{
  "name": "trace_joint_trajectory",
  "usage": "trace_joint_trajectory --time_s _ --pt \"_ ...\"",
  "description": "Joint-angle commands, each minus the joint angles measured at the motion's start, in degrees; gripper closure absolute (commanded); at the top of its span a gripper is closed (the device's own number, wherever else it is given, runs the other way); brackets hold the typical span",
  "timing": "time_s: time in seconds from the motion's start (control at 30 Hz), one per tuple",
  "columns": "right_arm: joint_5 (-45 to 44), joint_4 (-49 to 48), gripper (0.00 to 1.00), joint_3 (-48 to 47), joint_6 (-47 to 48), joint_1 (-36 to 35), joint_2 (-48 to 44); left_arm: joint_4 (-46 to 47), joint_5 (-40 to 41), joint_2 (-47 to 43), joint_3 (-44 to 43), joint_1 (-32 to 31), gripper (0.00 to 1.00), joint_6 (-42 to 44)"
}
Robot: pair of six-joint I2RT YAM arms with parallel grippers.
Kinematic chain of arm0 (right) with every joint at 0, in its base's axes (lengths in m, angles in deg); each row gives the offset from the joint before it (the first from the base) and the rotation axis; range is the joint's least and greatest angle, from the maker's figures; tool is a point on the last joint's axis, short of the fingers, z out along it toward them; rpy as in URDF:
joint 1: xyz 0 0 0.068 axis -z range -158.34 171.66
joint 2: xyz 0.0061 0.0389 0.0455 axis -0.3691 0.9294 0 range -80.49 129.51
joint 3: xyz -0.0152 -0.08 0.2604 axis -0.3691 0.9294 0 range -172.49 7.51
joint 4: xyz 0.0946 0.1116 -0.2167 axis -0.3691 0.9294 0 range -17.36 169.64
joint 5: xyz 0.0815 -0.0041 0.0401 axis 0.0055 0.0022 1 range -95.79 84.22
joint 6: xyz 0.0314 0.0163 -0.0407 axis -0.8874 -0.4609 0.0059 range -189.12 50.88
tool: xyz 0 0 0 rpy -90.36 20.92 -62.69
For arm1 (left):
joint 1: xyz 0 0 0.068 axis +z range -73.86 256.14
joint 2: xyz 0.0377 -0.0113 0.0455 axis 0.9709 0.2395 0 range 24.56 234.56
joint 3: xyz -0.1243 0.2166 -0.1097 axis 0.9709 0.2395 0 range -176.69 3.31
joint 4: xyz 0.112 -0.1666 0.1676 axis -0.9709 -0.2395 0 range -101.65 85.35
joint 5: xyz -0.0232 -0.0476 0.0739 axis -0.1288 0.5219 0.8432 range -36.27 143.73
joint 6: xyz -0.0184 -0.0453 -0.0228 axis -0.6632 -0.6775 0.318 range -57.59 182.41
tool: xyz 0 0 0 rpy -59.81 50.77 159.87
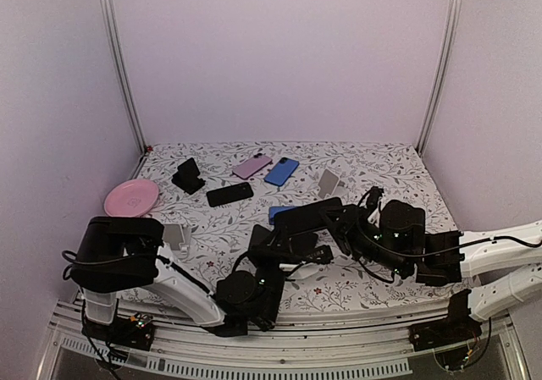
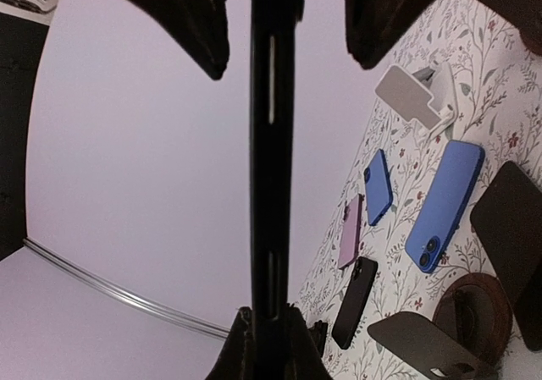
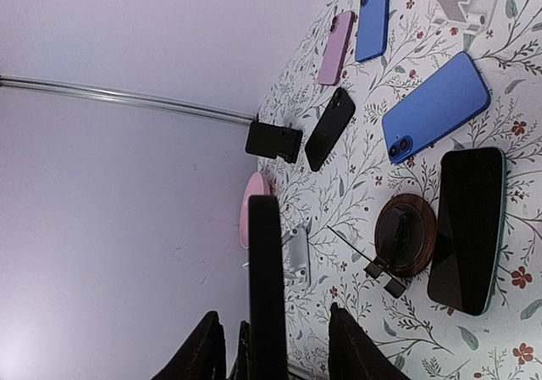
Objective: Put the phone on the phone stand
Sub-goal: Pass from the left arm to the right
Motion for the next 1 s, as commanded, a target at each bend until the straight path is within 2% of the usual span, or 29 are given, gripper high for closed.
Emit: trace_joint_trajectory --time_s 0.0,0.07,0.33,0.43,0.47,0.57,0.63,0.77,0.97 --pt "-4.21 -3.91 0.58 0.38 -1.45 -0.97 1.38 16.80 0.66 0.93 -1.81 0.64 1.00 0.07" --pt "-5.22 -3.96 0.59 0.47 -0.98 -0.92 1.24 16.80 0.77 0.86 -1.75 0.56 1.00 -0.01" --pt "-5.79 -4.40 0.89 0.08 0.01 -0.92 1.15 16.80 0.82 0.89 -1.91 0.64 1.00 0.12" --pt "-6.17 -4.31 0.96 0.17 0.33 -0.93 0.93 16.80 1.35 0.78 -2.17 0.63 1.00 -0.27" --pt "-6.33 -4.26 0.97 0.22 0.50 -0.92 0.79 16.80 1.45 0.50 -2.03 0.63 0.96 -0.69" --pt "-7.49 -4.18 0.98 0.21 2.27 -0.94 -0.16 16.78 1.68 -0.71 -1.08 0.65 0.68 -1.98" --pt "-8.17 -3.73 0.98 -0.27 5.36 -0.81 -1.03 16.80 1.87 -1.41 -0.42 0.64 0.53 -2.23" --pt "-8.20 -0.92 0.98 -1.83 11.10 0.47 -2.98 16.80 2.12 -2.23 0.94 0.64 0.39 -2.32" --pt "-3.74 0.65 0.98 -2.84 19.13 5.09 -5.57 16.80 2.37 -3.80 2.84 0.66 0.17 -3.70"
